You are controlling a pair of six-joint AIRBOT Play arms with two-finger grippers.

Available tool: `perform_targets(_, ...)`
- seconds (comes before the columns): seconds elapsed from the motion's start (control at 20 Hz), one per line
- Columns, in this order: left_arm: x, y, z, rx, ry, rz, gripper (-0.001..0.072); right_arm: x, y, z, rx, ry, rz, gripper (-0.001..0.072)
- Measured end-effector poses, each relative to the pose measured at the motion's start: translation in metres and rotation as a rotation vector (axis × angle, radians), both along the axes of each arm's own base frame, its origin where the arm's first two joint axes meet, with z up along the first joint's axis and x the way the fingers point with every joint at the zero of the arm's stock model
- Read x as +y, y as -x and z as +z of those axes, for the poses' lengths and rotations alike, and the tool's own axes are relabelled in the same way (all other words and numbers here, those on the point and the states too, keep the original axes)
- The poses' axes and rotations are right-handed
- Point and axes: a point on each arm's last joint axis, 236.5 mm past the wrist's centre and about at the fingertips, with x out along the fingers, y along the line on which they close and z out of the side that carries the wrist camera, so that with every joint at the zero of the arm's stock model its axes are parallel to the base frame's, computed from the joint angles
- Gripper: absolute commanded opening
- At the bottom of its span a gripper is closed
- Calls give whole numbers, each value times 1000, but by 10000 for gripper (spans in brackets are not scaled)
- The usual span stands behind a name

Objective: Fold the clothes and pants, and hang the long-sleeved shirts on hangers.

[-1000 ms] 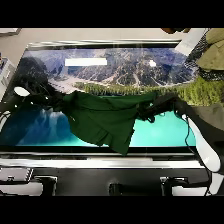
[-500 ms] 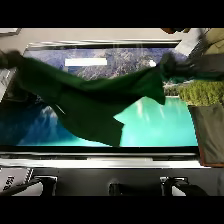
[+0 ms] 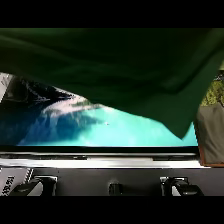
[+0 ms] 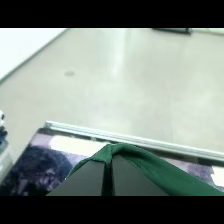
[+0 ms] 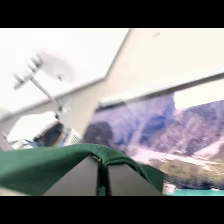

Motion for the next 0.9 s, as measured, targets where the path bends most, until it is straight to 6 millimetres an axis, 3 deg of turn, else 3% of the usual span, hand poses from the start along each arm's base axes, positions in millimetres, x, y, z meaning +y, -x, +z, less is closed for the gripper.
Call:
perform_targets(0.15,4,8,-2,8,7,22,12,-4,0,-8,83,-71,-24,26)
perform_targets(0.25,5,-15,-27,86,17,11,12,-5,-20,-35,211,-91,-35,26)
perform_targets(0.35,2,-55,-67,202,26,-32,13,-6,-51,-76,376,-86,-43,26)
perform_targets(0.5,-1,-130,-158,430,70,-95,13,-8,-109,-156,636,-53,-50,26)
perform_targets(0.65,-8,-202,-270,653,140,-151,13,-14,-164,-261,896,-4,-63,26)
perform_targets(0.8,-31,-257,-372,789,210,-212,13,-22,-210,-363,1098,-14,-114,26)
perform_targets(0.9,-51,-280,-424,836,237,-243,13,-24,-241,-415,1153,-69,-159,26)
